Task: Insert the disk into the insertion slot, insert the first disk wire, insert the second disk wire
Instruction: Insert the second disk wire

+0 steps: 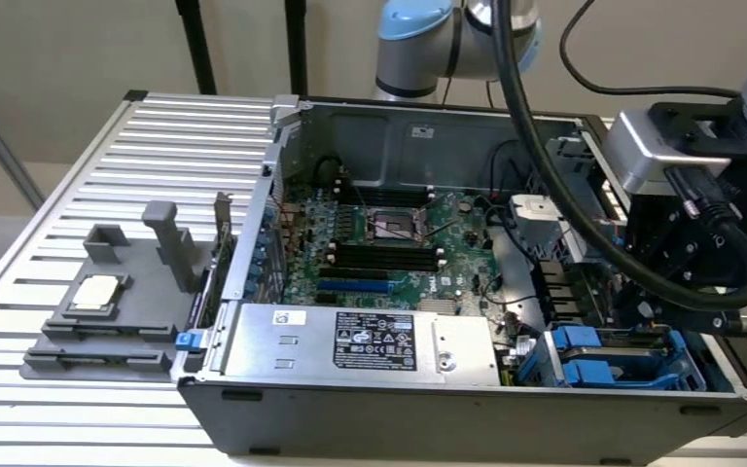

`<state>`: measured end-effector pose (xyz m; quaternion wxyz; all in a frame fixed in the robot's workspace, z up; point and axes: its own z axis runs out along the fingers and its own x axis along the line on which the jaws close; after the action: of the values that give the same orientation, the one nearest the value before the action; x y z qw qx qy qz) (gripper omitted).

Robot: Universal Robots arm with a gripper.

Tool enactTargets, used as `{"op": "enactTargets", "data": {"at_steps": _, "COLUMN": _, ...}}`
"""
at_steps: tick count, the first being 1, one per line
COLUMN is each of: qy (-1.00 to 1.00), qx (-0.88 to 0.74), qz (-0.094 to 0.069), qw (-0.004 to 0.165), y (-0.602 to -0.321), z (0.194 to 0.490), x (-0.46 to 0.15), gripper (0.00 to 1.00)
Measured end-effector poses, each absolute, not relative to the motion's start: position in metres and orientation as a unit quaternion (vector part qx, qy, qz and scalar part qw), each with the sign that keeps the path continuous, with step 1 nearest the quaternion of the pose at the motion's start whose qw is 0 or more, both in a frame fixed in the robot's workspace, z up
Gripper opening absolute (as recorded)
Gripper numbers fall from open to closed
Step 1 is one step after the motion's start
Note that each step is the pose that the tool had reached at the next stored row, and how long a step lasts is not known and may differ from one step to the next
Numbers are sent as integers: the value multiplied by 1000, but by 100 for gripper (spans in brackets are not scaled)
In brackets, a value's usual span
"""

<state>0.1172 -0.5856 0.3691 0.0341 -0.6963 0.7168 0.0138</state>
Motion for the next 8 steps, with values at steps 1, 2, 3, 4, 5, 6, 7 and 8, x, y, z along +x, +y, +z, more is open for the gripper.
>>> {"op": "enactTargets", "data": {"at_steps": 1, "qy": 717, "qx": -696, "qz": 14, "qw": 39, "y": -587, "z": 369, "x": 117, "gripper": 16}}
{"op": "enactTargets", "data": {"at_steps": 2, "qy": 716, "qx": -696, "qz": 14, "qw": 43, "y": -588, "z": 368, "x": 116, "gripper": 16}}
{"op": "enactTargets", "data": {"at_steps": 3, "qy": 716, "qx": -696, "qz": 15, "qw": 46, "y": -589, "z": 367, "x": 115, "gripper": 16}}
{"op": "enactTargets", "data": {"at_steps": 4, "qy": 716, "qx": -696, "qz": 15, "qw": 49, "y": -590, "z": 367, "x": 115, "gripper": 16}}
{"op": "enactTargets", "data": {"at_steps": 5, "qy": 716, "qx": -696, "qz": 16, "qw": 52, "y": -591, "z": 366, "x": 114, "gripper": 16}}
{"op": "enactTargets", "data": {"at_steps": 6, "qy": 716, "qx": -696, "qz": 17, "qw": 54, "y": -591, "z": 365, "x": 114, "gripper": 16}}
{"op": "enactTargets", "data": {"at_steps": 7, "qy": 716, "qx": -696, "qz": 18, "qw": 56, "y": -592, "z": 364, "x": 114, "gripper": 16}}
{"op": "enactTargets", "data": {"at_steps": 8, "qy": 716, "qx": -696, "qz": 19, "qw": 59, "y": -592, "z": 362, "x": 114, "gripper": 16}}
